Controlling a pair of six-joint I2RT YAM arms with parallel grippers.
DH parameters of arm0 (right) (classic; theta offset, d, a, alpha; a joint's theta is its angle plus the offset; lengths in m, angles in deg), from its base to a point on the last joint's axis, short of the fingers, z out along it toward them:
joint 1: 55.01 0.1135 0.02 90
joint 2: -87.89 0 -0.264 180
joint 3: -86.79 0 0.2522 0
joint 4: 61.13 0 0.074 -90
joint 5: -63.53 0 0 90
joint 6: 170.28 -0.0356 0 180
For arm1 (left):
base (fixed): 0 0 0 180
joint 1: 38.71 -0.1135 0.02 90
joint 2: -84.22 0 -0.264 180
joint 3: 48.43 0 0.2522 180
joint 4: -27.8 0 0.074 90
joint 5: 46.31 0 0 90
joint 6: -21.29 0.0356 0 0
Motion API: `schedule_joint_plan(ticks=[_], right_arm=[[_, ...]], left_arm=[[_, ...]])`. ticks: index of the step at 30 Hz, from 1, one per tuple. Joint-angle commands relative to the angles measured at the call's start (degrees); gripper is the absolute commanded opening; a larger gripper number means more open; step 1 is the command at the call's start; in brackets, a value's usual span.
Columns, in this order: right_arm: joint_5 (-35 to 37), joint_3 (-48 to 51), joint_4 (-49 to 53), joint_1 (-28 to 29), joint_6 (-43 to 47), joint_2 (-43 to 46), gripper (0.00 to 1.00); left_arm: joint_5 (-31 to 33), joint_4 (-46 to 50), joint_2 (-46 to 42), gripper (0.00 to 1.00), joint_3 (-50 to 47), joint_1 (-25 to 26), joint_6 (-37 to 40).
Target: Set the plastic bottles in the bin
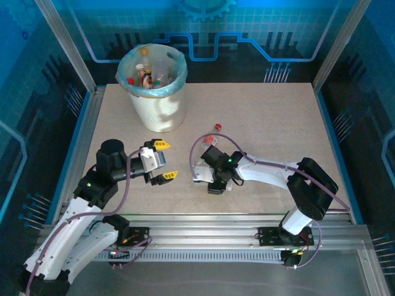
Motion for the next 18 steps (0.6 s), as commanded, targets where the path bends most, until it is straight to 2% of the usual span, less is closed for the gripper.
schedule_joint_plan(ticks=[1,5,9,12,16,18], right_arm=[[-4.92,-0.99,2.63,0.06,0.07,4.33,0.44],[-11.24,1.46,-3.29,-1.57,-2.63,11.46,0.45],[-19.39,3.12,-10.87,-4.94,-6.62,18.96,0.44],[-24.49,2.31,-12.66,-6.80,-7.39,22.60,0.44],[-28.22,2.02,-16.71,-7.48,-8.03,26.86,0.44],[-29.09,2.43,-20.19,-7.58,-9.72,28.64,0.44]], left_arm=[[-0.49,-3.68,-1.15,0.89,0.96,0.50,-3.29],[-1.88,-7.34,-1.31,0.99,1.78,0.50,-8.26],[-3.77,-11.91,-0.28,0.99,3.56,0.52,-14.38],[-5.29,-13.95,0.75,0.99,5.50,0.52,-17.80],[-11.43,-18.79,2.21,0.99,6.01,0.60,-21.45],[-16.43,-21.38,3.18,0.99,6.32,0.58,-23.53]])
